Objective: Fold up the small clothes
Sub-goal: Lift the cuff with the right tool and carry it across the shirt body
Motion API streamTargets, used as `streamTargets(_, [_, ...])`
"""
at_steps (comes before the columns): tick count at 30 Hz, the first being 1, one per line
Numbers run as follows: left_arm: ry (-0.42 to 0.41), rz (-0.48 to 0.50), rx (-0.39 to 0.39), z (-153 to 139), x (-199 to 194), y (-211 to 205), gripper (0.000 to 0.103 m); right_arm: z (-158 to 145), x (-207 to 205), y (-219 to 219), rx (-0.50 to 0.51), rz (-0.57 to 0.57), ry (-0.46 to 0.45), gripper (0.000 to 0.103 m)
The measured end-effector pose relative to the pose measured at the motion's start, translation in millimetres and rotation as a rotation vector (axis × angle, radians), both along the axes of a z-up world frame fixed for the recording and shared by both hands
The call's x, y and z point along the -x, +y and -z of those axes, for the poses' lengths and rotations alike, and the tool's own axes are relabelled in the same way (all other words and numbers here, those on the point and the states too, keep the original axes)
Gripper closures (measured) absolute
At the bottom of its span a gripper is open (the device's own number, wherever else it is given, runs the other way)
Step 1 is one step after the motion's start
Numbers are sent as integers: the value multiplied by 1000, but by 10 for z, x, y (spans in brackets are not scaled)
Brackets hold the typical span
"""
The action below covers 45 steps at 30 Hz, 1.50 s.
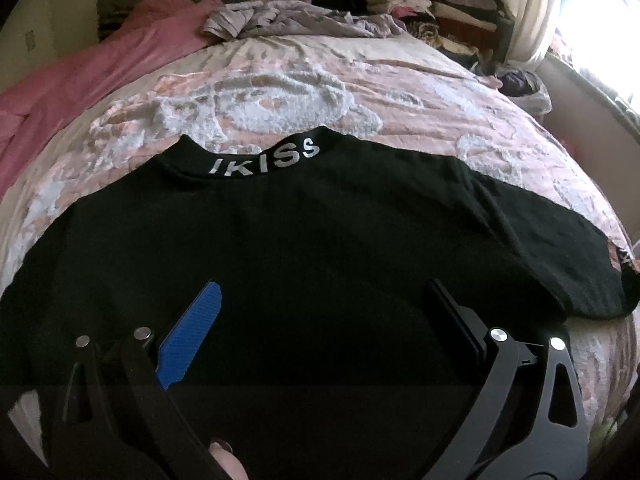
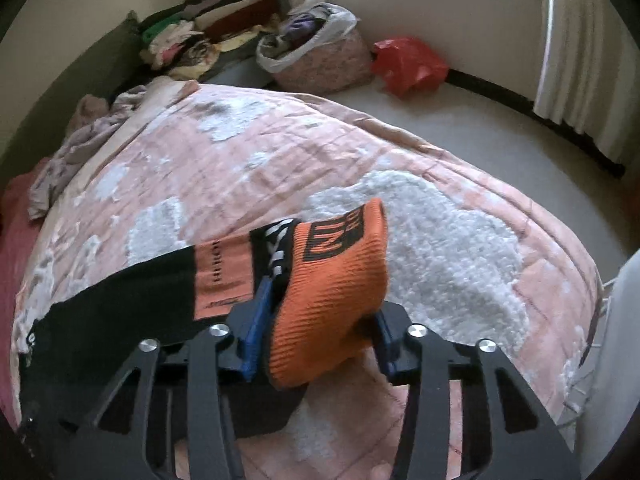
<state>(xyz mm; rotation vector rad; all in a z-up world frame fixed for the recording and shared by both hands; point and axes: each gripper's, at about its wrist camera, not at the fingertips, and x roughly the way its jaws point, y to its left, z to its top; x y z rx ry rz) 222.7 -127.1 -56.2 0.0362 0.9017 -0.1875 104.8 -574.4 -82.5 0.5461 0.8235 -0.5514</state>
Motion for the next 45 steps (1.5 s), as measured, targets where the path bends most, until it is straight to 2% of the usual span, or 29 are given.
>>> streamTargets(1, [-3,-6,8,-15,22,16,9,-29,7,31,2,-24,-21,76])
streamTargets(6, [-16,-24,38,-93,110,82,9,-296,60,218,17,-119,-183,78])
streamTargets(9, [-14,-23,34,-115,155,113,9,-452,60,386,-8,-200,-266,78])
streamTargets(17, [-7,-41,60,-202,225,303,9,-851,-75,1041,-37,-401,-363,79])
streamTargets(19, [-4,-54,90,-236,228,396,9,-953,-109,1211,-39,-449,-382,79])
streamTargets(27, [12,-84,187,-335,226,729,9,-1213,-361,1980,-50,-640,-396,79])
streamTargets(34, [7,-134,233,-377,236,1039,9,-1283,-615,2571,-73,-741,-395,79])
streamTargets(43, [20,-202,336,-368,202,1531,9,-1197,-823,3365,-41,-876,-356,78])
streamTargets(45, [21,-214,355,-356,205,1617,9,-1149,-868,3528,-33,-900,-343,75])
